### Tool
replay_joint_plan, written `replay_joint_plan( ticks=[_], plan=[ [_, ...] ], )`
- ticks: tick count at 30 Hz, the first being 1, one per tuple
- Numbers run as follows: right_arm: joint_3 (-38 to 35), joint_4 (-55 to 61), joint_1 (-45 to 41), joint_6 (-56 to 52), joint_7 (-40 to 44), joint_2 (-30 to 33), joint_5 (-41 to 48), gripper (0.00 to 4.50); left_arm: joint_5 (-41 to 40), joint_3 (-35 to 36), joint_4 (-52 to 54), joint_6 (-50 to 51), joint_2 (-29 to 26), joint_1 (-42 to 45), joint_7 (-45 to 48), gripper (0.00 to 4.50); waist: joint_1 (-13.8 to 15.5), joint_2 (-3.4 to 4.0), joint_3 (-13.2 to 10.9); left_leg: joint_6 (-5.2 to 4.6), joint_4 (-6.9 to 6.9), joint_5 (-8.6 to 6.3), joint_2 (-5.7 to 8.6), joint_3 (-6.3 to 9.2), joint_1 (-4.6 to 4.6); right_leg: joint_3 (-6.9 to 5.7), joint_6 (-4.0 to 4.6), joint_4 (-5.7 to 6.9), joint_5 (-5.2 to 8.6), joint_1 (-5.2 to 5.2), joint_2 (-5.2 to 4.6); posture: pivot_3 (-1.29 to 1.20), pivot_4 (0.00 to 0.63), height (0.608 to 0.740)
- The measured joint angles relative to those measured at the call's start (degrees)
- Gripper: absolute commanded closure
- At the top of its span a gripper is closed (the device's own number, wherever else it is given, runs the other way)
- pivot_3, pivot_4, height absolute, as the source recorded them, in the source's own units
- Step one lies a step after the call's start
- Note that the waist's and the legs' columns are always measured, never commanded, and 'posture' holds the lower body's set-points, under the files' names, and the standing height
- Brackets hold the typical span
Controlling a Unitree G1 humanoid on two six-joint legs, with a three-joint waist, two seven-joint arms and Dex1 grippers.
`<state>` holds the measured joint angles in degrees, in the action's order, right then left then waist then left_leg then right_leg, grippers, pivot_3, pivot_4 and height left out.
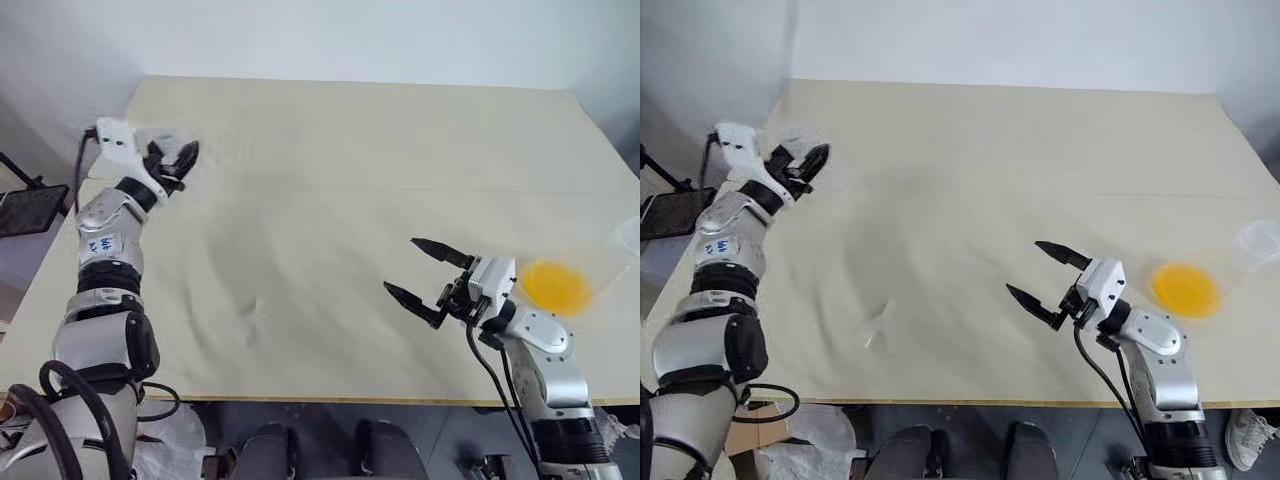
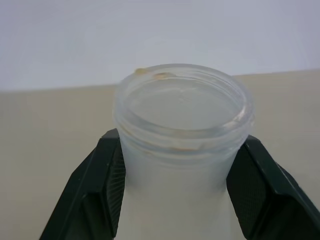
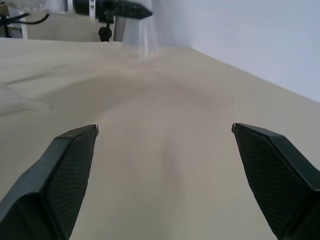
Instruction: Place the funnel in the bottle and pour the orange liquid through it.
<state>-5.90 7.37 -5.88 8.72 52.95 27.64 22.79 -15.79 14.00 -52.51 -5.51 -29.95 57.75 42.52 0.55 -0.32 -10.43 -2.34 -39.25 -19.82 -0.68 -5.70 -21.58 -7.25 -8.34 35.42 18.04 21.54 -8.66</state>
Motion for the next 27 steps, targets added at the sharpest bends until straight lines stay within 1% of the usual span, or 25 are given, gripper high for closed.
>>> replay_joint_plan(
  ticks=[4,6,8,10,13,19,23,27],
  plan=[
    [-4.1,3.3,4.0,-0.2,-1.4,2.7,0.4,0.0,-1.0,-6.6,11.9,5.7,4.0,-1.2,9.5,2.06,0.2,0.0,0.0,0.0,-0.01,0.0,0.09,-0.1,0.01,0.0,0.0,-0.07,0.0,0.0,0.08,0.0,0.15,0.74],
    [-6.4,4.4,6.6,-0.3,-2.0,3.5,0.6,0.0,-0.8,-9.1,14.9,7.5,6.0,-1.5,11.3,2.06,0.3,0.0,0.0,0.01,-0.01,0.0,0.08,-0.13,0.01,0.0,0.0,-0.1,0.0,-0.01,0.11,0.0,0.15,0.74],
    [-9.6,6.0,10.6,-0.6,-3.3,4.3,0.7,0.0,0.2,-14.8,19.2,10.3,10.0,-3.1,14.4,2.06,0.8,0.02,0.0,0.0,-0.02,0.01,0.1,-0.18,0.03,0.04,0.0,-0.13,0.0,-0.04,0.11,0.0,0.15,0.74],
    [-11.1,8.7,13.3,-1.0,-4.4,4.3,1.0,0.0,3.0,-20.3,20.2,10.5,12.7,-4.6,15.9,2.06,0.8,0.02,0.0,-0.01,-0.03,0.01,0.08,-0.29,0.03,0.12,0.0,-0.29,0.0,-0.05,0.13,0.0,0.15,0.74],
    [-13.0,12.9,18.5,-1.5,-6.5,3.7,1.1,0.0,6.7,-23.9,19.9,6.4,15.7,-4.3,15.0,2.06,0.9,0.01,0.0,-0.01,-0.02,0.01,0.04,-0.3,0.07,0.13,0.0,-0.32,0.0,-0.07,0.17,0.0,0.15,0.74],
    [-13.1,16.3,20.9,-1.6,-9.4,3.3,1.1,0.0,7.4,-23.9,17.3,4.0,18.2,-3.5,14.7,2.06,1.0,0.08,0.1,-0.06,-0.02,0.02,-0.06,-0.38,0.14,0.28,0.0,-0.36,0.0,-0.12,0.1,0.0,0.15,0.74],
    [-13.1,17.1,20.9,-1.6,-10.5,3.3,1.1,0.0,7.3,-23.4,15.0,2.9,19.9,-2.5,14.7,2.06,1.5,0.08,0.1,-0.14,-0.03,0.01,-0.03,-0.37,0.11,0.27,-0.03,-0.4,-0.02,-0.13,0.03,0.0,0.15,0.74],
    [-12.6,17.1,20.4,-1.6,-11.1,3.3,1.0,0.0,6.4,-21.7,13.2,3.3,22.9,-2.1,14.1,2.06,1.7,0.07,0.1,-0.15,-0.03,0.02,-0.03,-0.38,0.05,0.26,-0.03,-0.42,-0.02,-0.1,0.04,0.0,0.15,0.74]
  ],
)
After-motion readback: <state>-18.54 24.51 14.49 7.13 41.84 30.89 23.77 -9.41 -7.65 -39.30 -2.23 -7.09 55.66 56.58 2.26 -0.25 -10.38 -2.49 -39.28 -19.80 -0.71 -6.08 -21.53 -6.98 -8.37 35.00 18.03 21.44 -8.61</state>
